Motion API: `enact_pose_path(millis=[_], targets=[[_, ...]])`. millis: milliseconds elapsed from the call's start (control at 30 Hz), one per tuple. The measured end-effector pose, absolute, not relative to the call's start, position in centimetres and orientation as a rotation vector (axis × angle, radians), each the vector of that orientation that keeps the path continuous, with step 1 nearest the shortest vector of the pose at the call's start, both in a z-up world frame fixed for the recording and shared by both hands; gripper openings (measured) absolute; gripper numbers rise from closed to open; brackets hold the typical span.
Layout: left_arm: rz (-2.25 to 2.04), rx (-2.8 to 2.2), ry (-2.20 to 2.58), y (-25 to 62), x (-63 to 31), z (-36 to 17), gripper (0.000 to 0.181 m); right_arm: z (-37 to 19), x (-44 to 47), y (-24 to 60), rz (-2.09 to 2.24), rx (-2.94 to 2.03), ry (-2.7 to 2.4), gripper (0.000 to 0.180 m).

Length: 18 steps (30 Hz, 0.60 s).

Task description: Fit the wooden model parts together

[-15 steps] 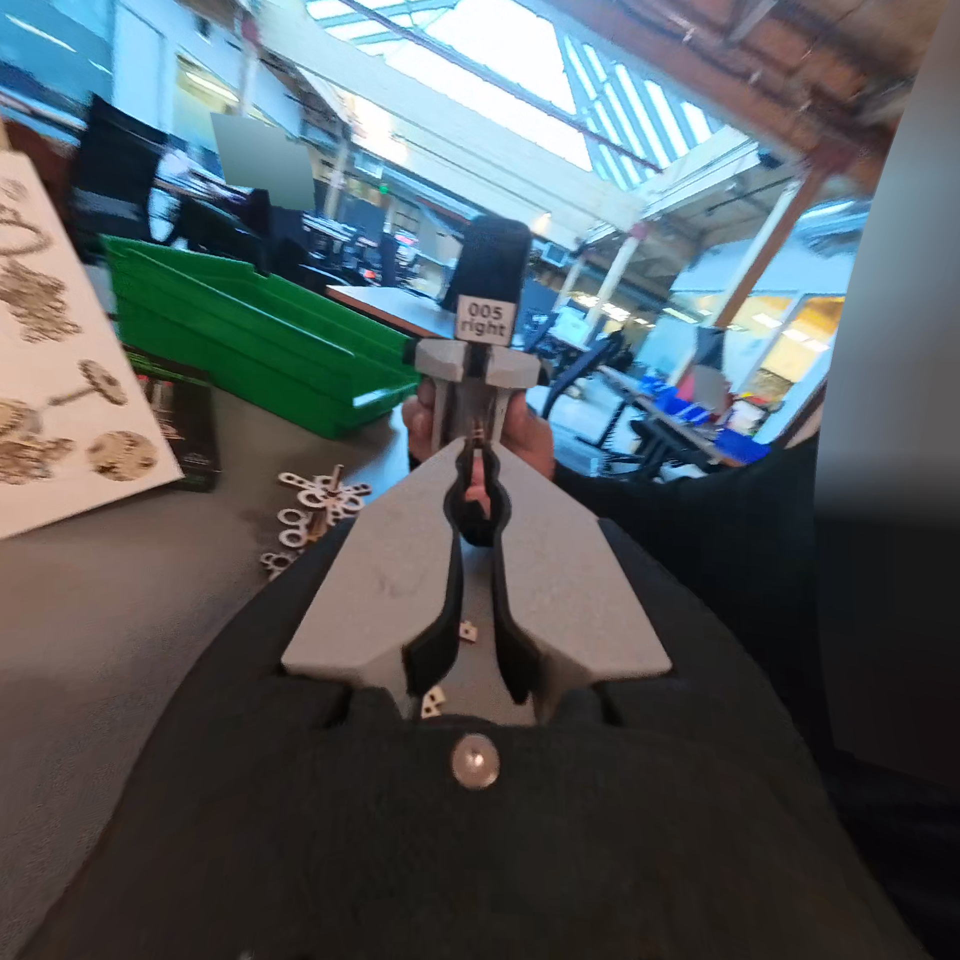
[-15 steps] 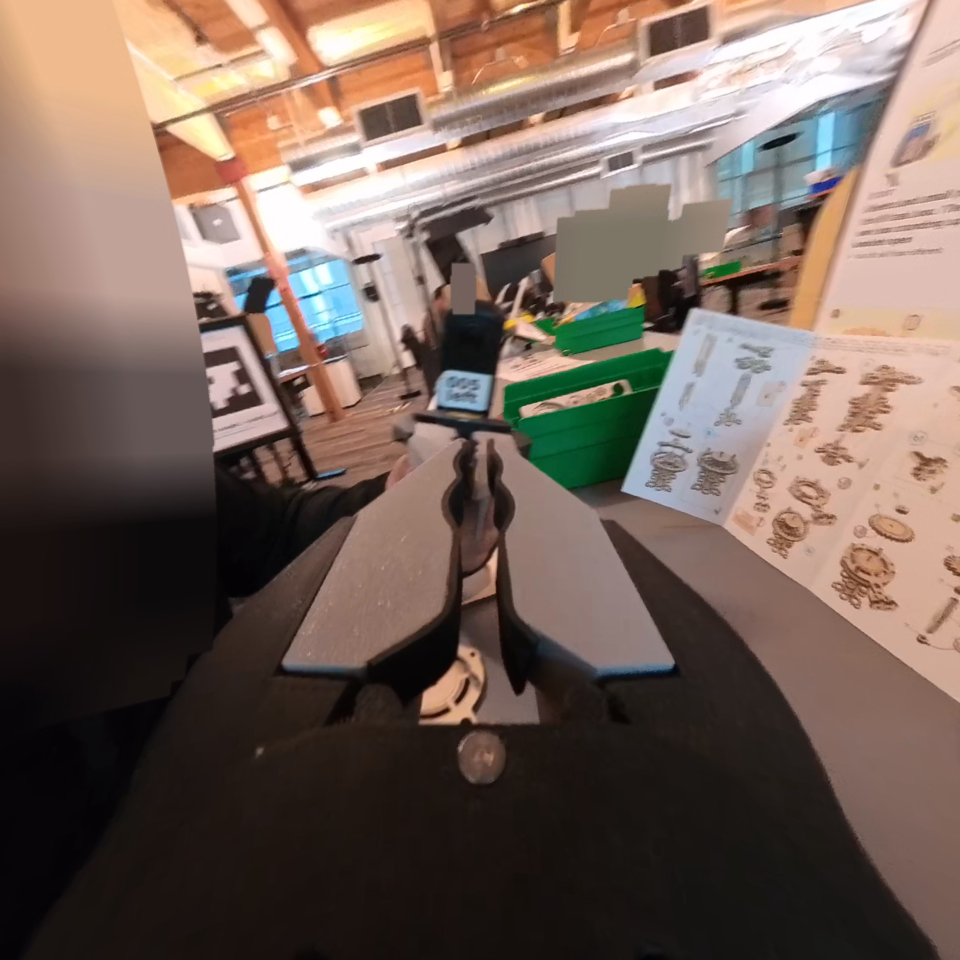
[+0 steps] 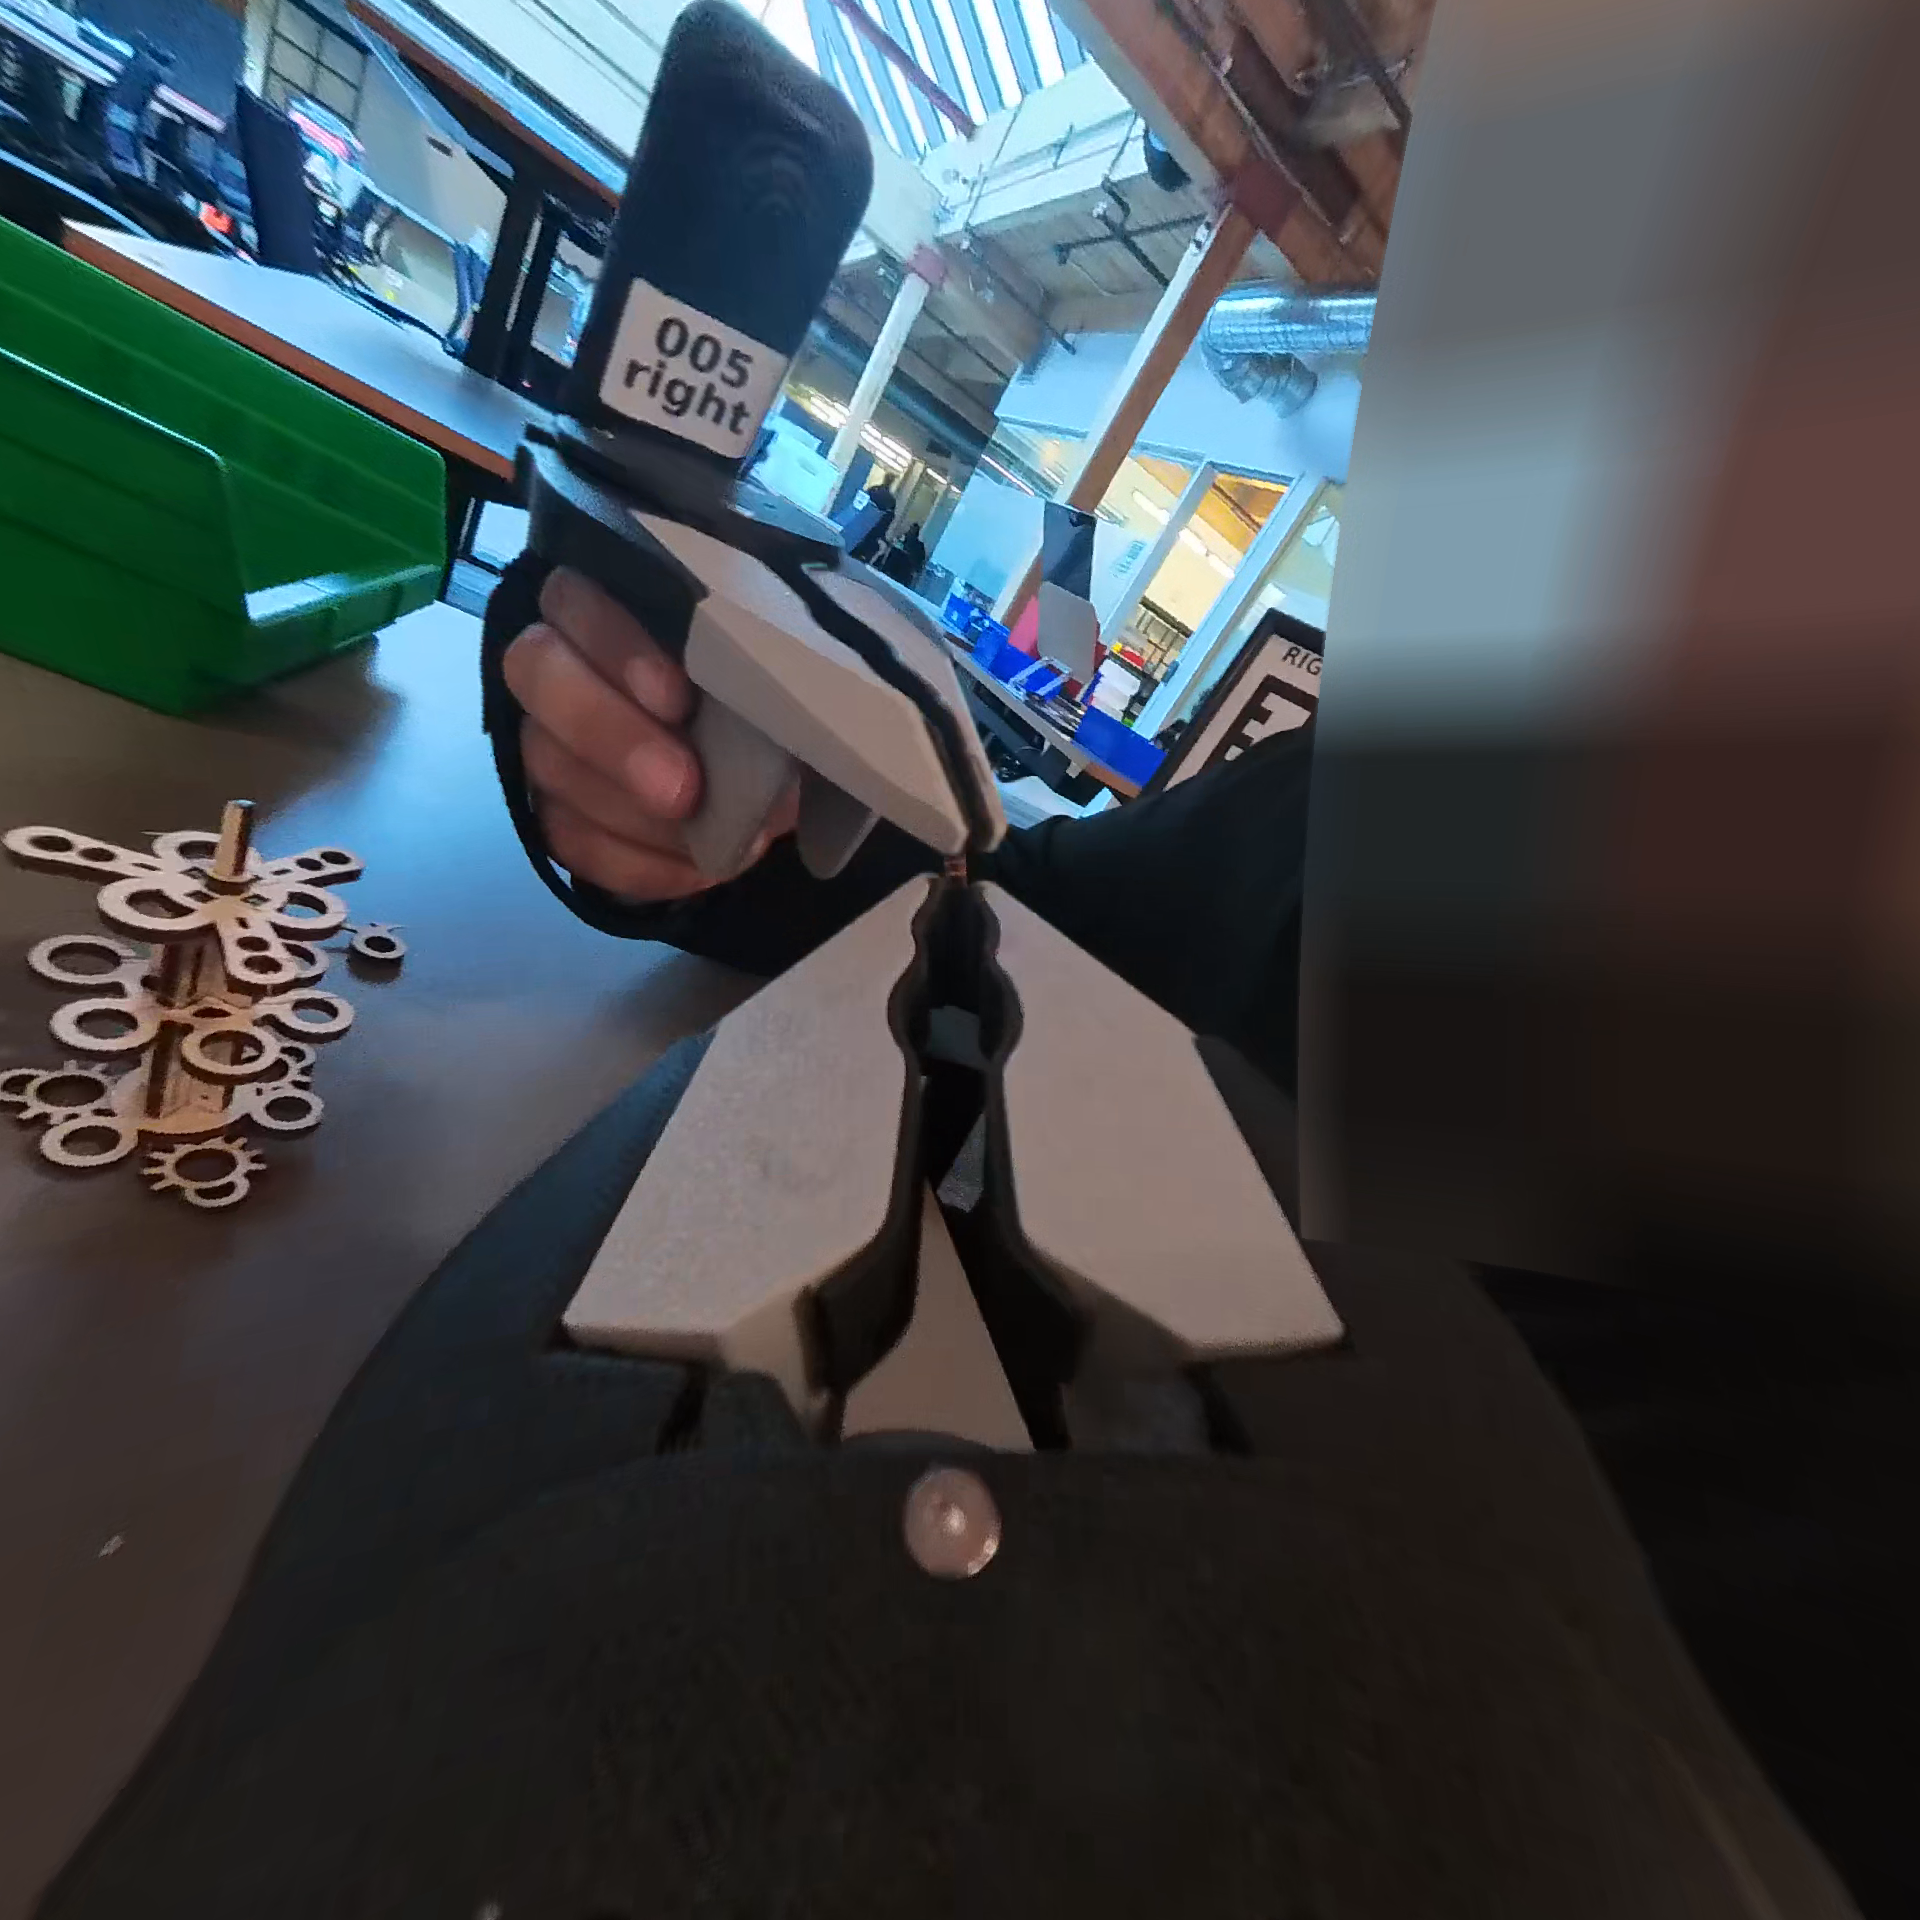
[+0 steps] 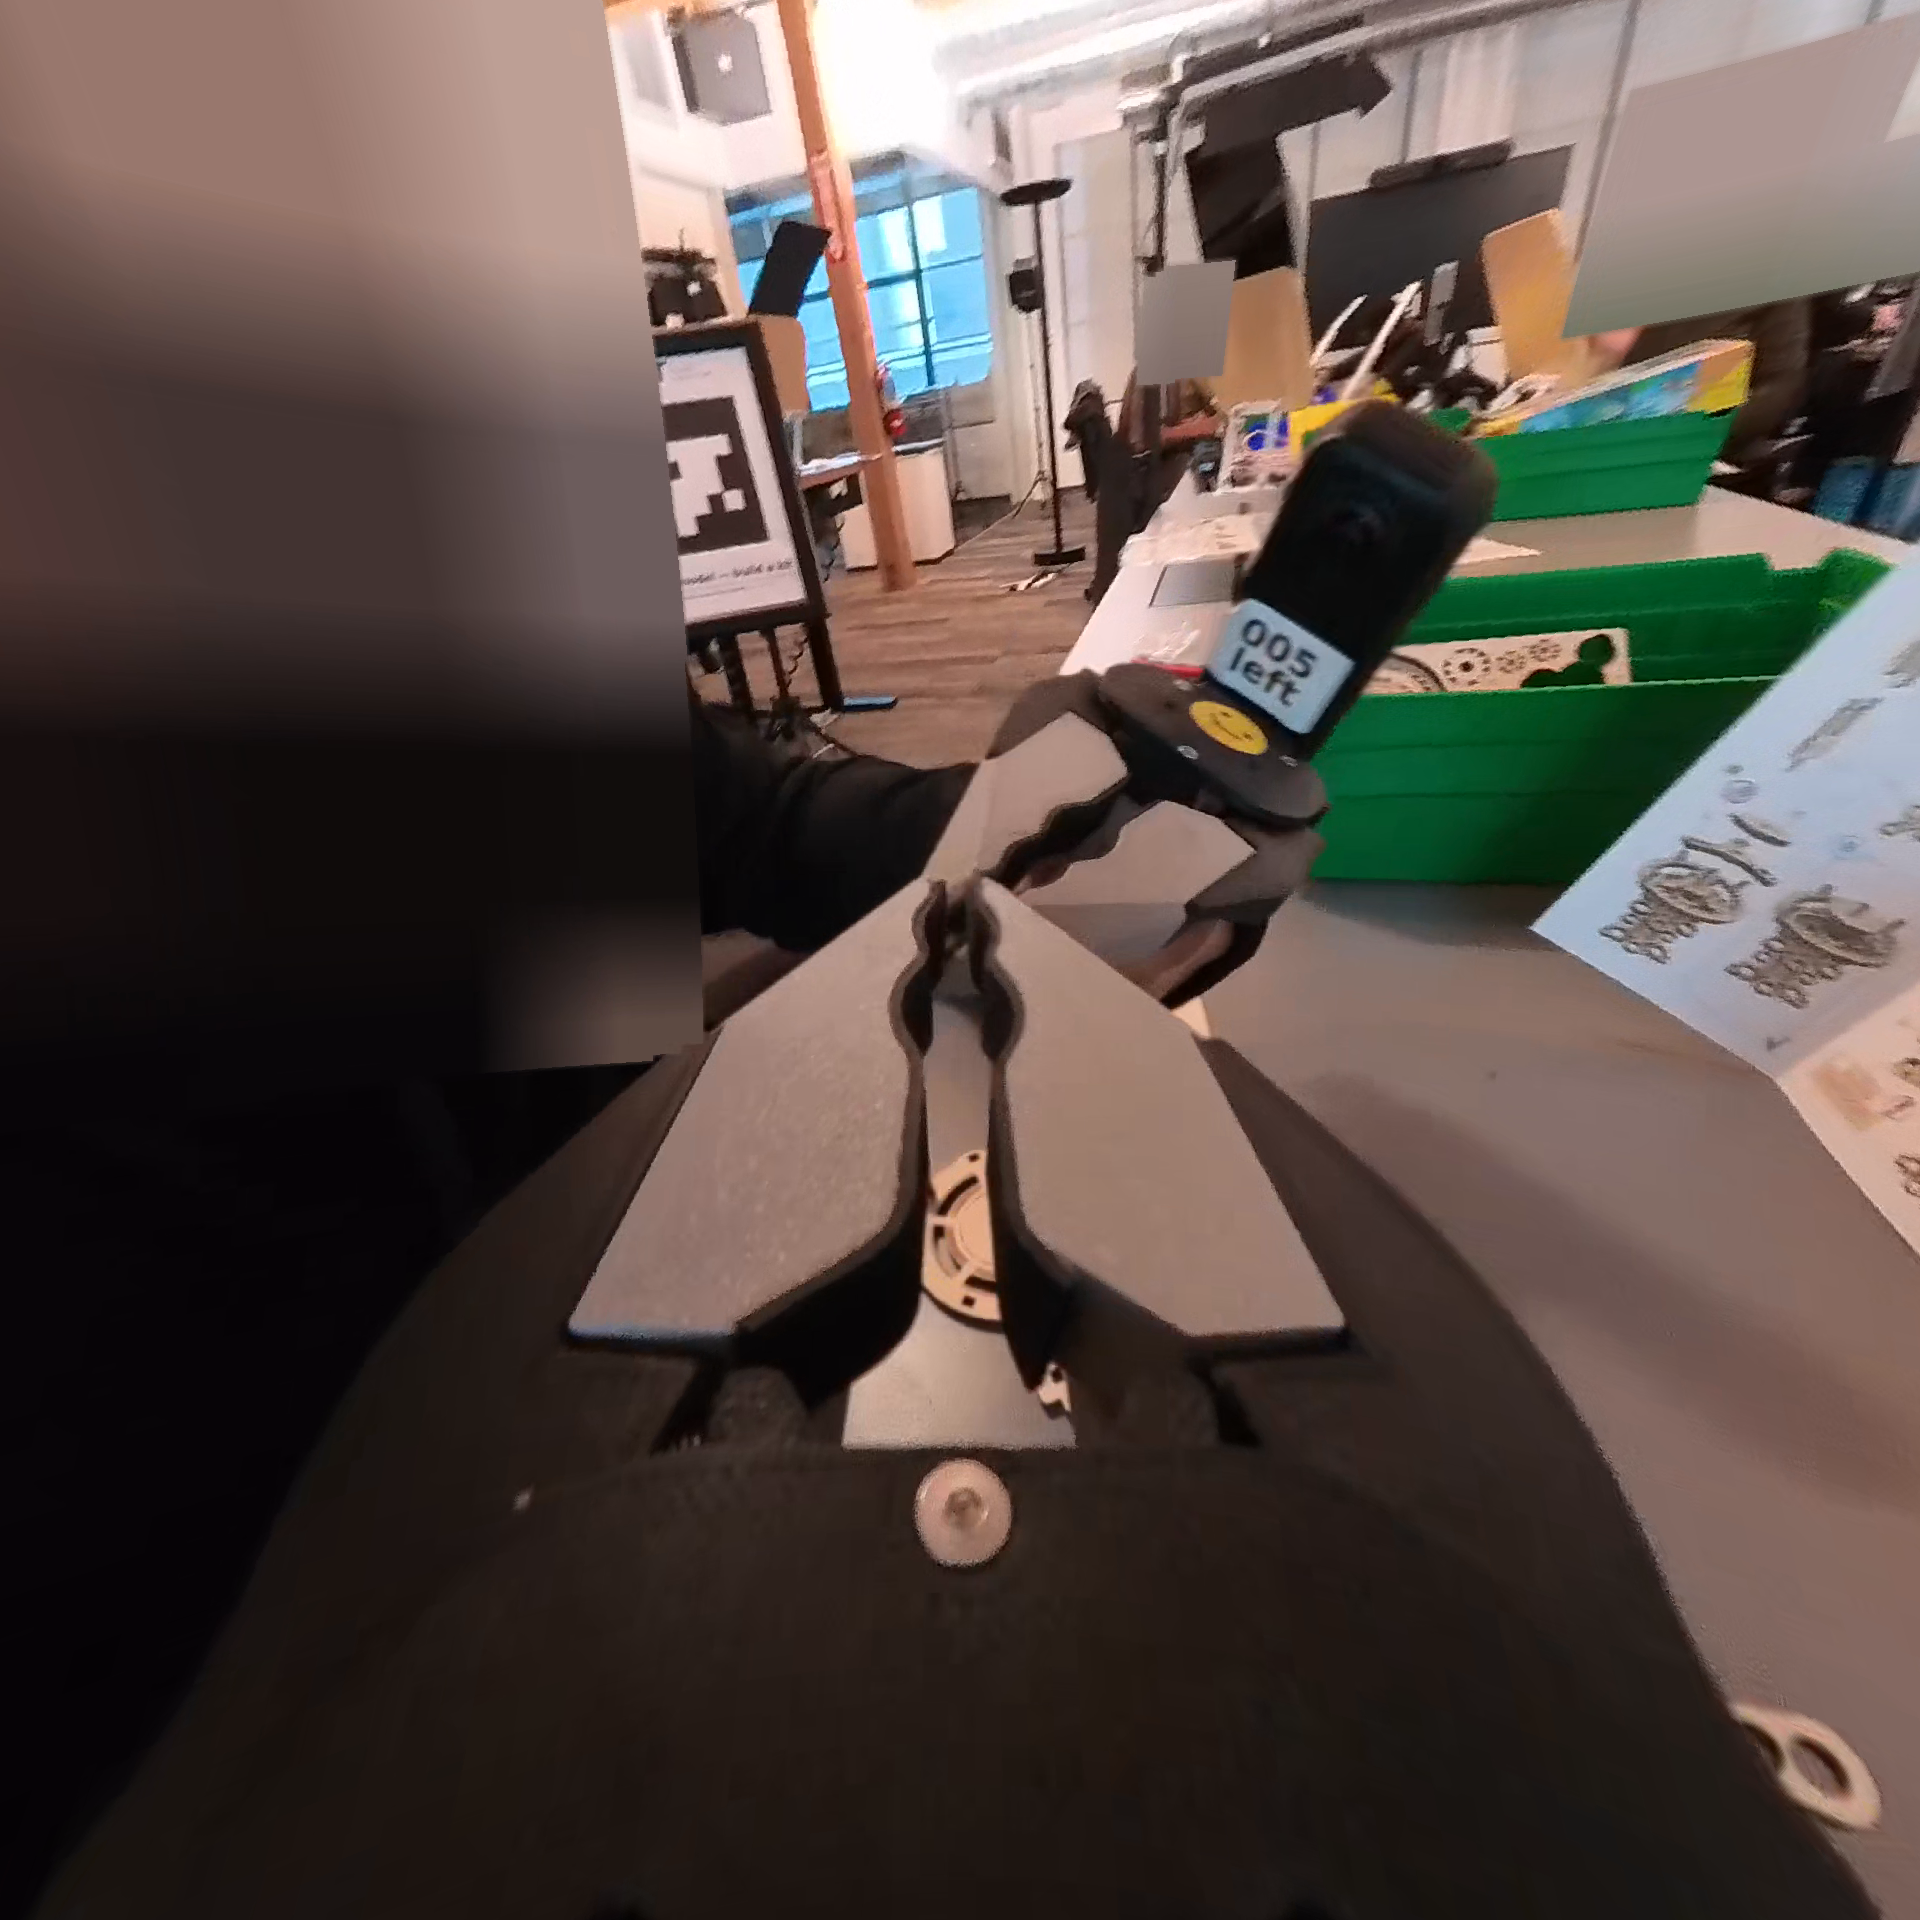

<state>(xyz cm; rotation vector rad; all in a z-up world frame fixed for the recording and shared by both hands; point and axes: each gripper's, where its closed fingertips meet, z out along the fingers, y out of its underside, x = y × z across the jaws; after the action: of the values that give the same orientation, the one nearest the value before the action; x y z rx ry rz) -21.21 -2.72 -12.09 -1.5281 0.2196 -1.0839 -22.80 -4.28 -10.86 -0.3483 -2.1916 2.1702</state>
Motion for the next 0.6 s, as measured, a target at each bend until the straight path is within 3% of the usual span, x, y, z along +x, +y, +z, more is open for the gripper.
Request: enact_pose_path(millis=[600], targets=[[-1.181, -1.541, 0.344, -3.9, -18.8, -12.3, 0.000, -11.4, -19.9, -4.8, 2.112, -0.142, -2.325, 0.002]])
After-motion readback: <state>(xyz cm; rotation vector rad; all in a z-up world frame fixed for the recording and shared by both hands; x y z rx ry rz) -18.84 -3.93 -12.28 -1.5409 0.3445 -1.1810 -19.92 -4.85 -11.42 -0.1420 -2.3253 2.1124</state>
